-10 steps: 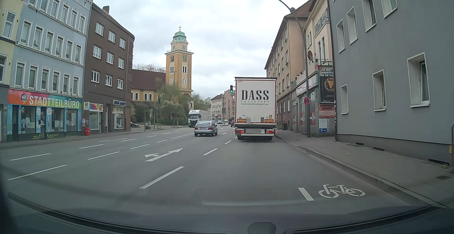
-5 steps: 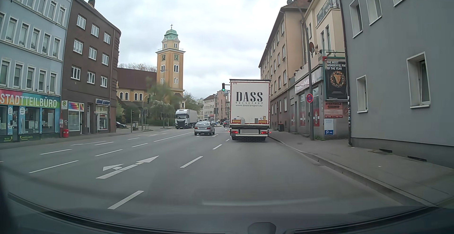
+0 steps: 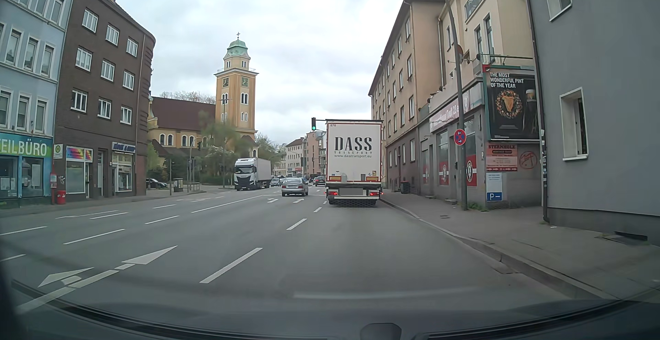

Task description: Follow the waypoints while adhering to traffic rules and regulations

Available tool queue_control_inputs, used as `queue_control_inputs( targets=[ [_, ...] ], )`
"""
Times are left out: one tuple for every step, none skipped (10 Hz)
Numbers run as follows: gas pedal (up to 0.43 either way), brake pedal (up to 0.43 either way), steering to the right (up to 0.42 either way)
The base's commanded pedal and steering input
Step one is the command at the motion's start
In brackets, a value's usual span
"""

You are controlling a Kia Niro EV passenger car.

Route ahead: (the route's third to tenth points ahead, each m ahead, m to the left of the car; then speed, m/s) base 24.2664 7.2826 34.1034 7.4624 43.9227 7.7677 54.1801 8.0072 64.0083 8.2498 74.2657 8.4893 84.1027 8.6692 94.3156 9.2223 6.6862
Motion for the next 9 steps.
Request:
queue_control_inputs(
  targets=[
    [0.177,0.0,0.012],
    [0.177,0.0,0.011],
    [0.177,0.0,0.01],
    [0.177,0.0,0.009],
    [0.177,0.0,0.008],
    [0.177,0.0,0.006],
    [0.177,0.006,0.004],
    [0.177,0.0,0.002],
    [0.189,0.0,-0.001]
  ],
)
